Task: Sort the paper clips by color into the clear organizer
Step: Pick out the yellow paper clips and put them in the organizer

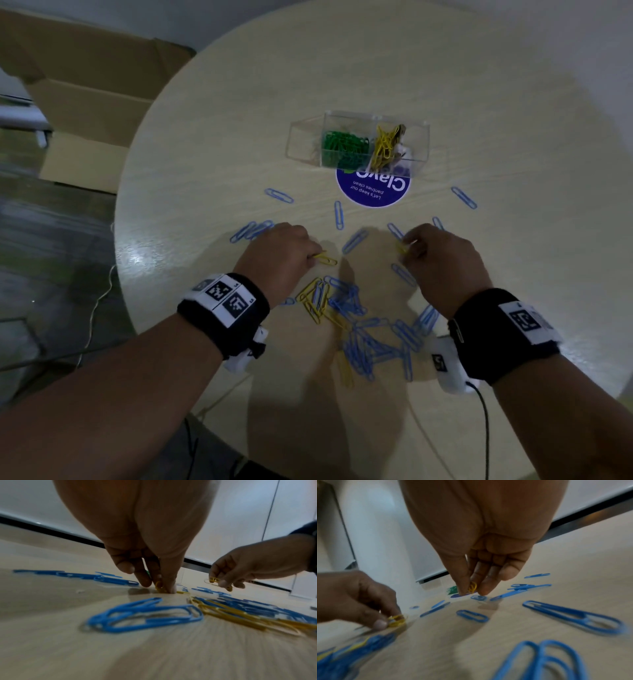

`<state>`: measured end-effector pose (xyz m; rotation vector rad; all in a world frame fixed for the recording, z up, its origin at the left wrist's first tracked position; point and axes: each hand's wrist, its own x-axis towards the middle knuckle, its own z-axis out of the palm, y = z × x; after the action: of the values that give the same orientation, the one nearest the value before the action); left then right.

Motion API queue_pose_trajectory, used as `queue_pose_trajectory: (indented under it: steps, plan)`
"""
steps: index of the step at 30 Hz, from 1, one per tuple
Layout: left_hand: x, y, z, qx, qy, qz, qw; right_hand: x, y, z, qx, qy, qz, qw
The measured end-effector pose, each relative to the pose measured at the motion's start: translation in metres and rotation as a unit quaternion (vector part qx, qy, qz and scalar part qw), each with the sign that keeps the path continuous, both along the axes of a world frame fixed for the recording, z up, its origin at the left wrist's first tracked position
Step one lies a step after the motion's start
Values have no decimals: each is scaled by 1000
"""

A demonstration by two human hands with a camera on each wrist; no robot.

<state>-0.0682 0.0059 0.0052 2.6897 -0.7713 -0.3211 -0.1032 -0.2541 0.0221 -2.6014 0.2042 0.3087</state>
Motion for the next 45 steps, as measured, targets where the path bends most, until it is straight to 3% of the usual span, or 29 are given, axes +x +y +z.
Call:
queue_pose_trajectory:
  steps: [8,14,17,19,22,26,33,38,45]
  plan:
    - [0,-15,7,132,-1,-59,990,7,-15,9,62,-39,-64,995]
    - [-9,-26,17,175,-11,-87,981,15,-35,17,87,-57,-92,990]
    - [-1,-28,19,107,-2,-44,993,19,-41,19,99,-62,-102,988]
    - [13,-39,29,20,10,42,999,22,-45,21,114,-69,-120,984]
    - [53,-68,55,-96,38,157,982,30,-50,26,122,-88,-133,980]
    - [107,-104,73,-190,38,222,956,43,-54,34,124,-99,-138,978]
    - [137,-125,52,-220,71,242,942,68,-49,42,144,-91,-135,976]
    - [139,-98,38,-192,-47,248,948,103,-33,42,162,-102,-126,973]
    - [140,-71,24,-183,-40,269,945,154,0,34,132,-72,-78,986]
